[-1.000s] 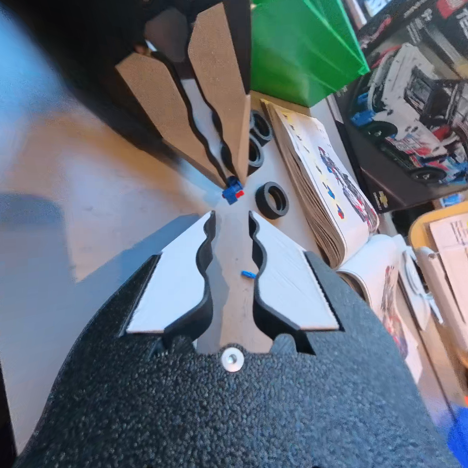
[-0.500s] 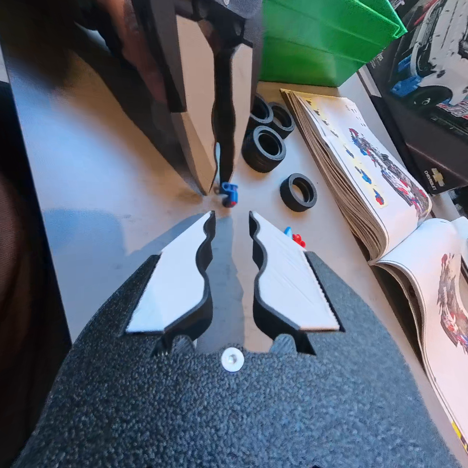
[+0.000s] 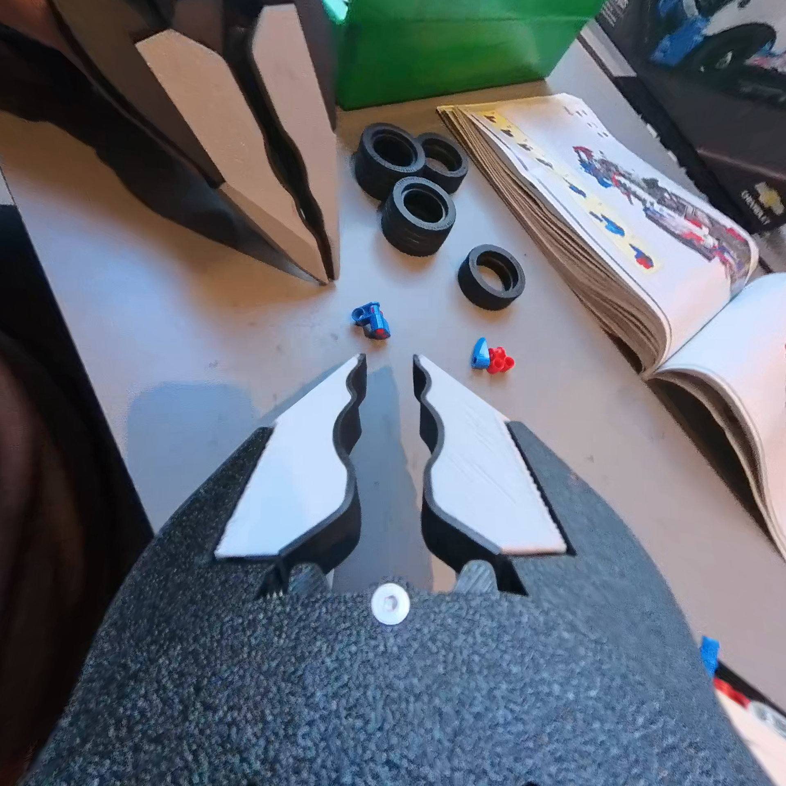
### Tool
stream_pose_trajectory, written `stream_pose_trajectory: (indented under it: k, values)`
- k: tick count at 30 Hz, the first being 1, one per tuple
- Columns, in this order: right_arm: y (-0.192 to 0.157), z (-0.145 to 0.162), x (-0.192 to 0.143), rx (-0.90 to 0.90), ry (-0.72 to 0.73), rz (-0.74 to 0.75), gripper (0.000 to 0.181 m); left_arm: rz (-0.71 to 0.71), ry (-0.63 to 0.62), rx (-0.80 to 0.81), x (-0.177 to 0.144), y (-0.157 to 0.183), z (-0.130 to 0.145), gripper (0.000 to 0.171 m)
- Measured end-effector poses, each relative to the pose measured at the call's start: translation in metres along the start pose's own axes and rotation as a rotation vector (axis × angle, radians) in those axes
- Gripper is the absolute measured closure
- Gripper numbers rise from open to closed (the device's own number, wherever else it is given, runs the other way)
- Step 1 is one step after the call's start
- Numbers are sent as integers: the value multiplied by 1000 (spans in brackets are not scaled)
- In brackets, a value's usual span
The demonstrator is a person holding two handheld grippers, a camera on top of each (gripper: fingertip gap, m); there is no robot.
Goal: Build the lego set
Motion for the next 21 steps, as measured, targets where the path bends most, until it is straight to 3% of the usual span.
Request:
stream_pose_trajectory:
  k: [13, 21]
  values:
    - [1, 1, 14, 63, -72, -49, 161, 54, 22, 35, 6, -4, -5, 169]
    - [4, 0, 18, 115, -67, -116, 159, -46, 28, 249, 13, 0, -11, 171]
Point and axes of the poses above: each gripper's, where its closed fingertips meet, x out along the fingers, z out of its underside, y = z × x across the jaws, the point moved 5 cm from there along -x, back along the fingers, and after that the axes turned 9 degrees about x, right-handed, at the moved point
